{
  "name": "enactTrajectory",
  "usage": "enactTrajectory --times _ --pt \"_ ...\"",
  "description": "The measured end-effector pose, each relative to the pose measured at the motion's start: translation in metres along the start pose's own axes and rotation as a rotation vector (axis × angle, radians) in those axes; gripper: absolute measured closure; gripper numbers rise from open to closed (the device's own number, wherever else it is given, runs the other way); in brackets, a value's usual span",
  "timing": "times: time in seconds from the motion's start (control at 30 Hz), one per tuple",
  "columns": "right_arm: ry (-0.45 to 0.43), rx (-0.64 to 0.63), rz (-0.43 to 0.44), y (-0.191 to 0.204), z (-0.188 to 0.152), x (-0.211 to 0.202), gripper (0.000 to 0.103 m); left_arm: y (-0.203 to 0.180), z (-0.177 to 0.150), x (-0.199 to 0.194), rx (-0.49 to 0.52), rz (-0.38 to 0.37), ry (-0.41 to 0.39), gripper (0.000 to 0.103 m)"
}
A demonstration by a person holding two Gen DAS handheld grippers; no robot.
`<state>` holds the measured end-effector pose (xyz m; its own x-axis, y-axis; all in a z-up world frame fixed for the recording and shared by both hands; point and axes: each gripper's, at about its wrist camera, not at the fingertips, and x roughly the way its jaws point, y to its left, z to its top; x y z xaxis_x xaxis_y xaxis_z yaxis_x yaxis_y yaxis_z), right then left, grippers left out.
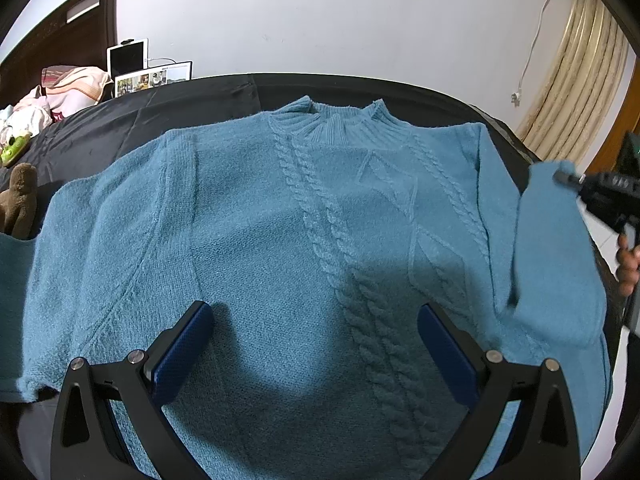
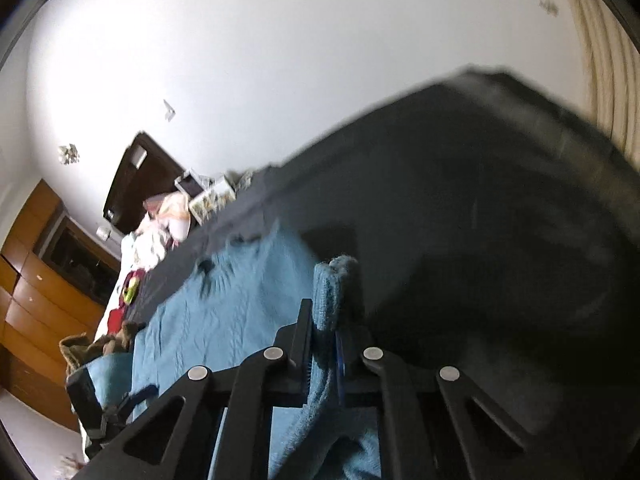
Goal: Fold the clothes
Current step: 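Lift the sleeve cuff high with the right gripper, stretching the sleeve out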
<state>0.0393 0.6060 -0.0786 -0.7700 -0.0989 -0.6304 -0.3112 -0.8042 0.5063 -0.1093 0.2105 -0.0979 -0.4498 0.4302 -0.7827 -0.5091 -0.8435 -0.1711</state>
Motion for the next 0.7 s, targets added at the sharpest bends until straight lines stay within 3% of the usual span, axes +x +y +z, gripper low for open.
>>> enactTrajectory --times 0.17,0.47,0.63,0.7 --pt "-0.136 -0.003 -0.076 -0.009 0.036 -0.049 0.093 0.0 0.0 0.0 0.0 -0.001 0.0 0.001" --pt "-0.439 -0.016 -0.364 -0.033 0.1 -0.164 0.094 0.0 0.0 0.001 -0.001 0.0 0.0 0.001" --pt "-0.542 -0.034 -0.525 -0.028 0.115 -0.189 0.093 -0.001 0.0 0.0 0.0 0.002 0.001 0.001" --pt "-0.555 -0.03 -0.552 -0.029 0.115 -0.19 0.094 -0.001 0.0 0.0 -0.001 0.002 0.001 0.001"
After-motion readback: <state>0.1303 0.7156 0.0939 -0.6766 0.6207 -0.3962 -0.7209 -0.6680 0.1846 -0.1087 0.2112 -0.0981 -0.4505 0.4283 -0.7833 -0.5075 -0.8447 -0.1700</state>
